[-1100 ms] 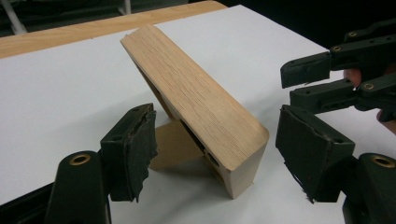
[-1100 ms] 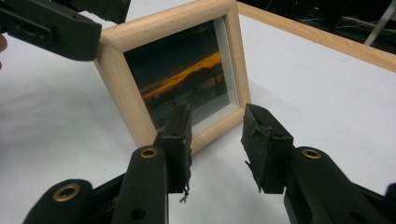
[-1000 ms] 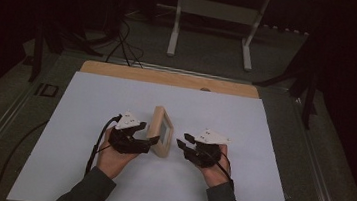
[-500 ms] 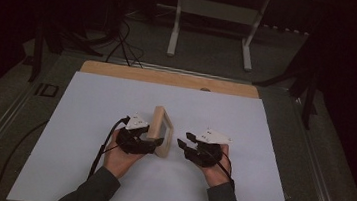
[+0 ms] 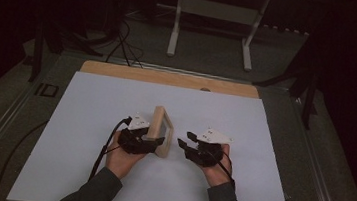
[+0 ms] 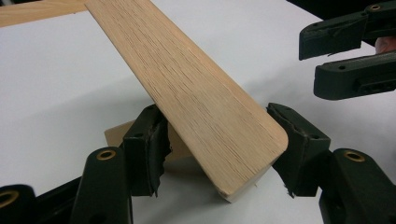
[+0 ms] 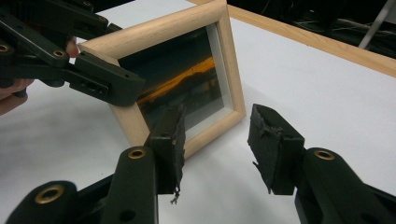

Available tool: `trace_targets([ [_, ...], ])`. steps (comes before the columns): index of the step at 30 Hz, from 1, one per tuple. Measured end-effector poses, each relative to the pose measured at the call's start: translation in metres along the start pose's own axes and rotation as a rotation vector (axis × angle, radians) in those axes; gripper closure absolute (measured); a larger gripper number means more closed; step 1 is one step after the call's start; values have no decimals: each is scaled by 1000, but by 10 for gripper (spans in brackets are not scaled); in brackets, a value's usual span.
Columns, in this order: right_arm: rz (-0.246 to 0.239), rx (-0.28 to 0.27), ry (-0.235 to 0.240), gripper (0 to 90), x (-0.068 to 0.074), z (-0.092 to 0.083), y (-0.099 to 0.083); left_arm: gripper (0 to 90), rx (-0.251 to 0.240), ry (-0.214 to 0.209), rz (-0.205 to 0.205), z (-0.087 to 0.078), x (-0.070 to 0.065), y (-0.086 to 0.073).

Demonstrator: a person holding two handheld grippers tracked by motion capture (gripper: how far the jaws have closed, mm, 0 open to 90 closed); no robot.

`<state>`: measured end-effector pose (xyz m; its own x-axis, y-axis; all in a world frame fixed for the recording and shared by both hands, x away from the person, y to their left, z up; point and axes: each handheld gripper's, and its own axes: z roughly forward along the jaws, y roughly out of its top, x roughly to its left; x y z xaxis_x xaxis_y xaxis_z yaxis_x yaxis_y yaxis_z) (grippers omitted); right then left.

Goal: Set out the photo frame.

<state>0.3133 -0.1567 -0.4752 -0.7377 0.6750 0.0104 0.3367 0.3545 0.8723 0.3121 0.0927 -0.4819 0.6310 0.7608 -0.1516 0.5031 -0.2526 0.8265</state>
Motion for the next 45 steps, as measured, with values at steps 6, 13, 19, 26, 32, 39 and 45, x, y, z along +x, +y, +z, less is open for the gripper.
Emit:
trace_targets([
  [6, -2, -5, -1, 535, -1, -1, 0, 456, -2, 8, 4, -1, 0, 0],
  [13, 1, -7, -8, 520, -1, -1, 1, 498, -4, 14, 10, -3, 1, 1],
  [19, 1, -14, -25, 508, -1, -3, 4, 551, -3, 7, 17, -4, 1, 1],
  [26, -7, -42, -42, 507, -2, -7, 12, 605, 10, -10, 60, -2, -5, 2],
  [32, 2, -80, -54, 510, -2, -9, 21, 607, 18, -5, 91, -2, -8, 3],
  [39, 6, -95, -62, 523, -3, -6, 27, 609, 20, -12, 132, -2, -10, 3],
  [45, 0, -116, -57, 576, -5, -5, 35, 610, 18, -30, 170, -2, -10, 1],
])
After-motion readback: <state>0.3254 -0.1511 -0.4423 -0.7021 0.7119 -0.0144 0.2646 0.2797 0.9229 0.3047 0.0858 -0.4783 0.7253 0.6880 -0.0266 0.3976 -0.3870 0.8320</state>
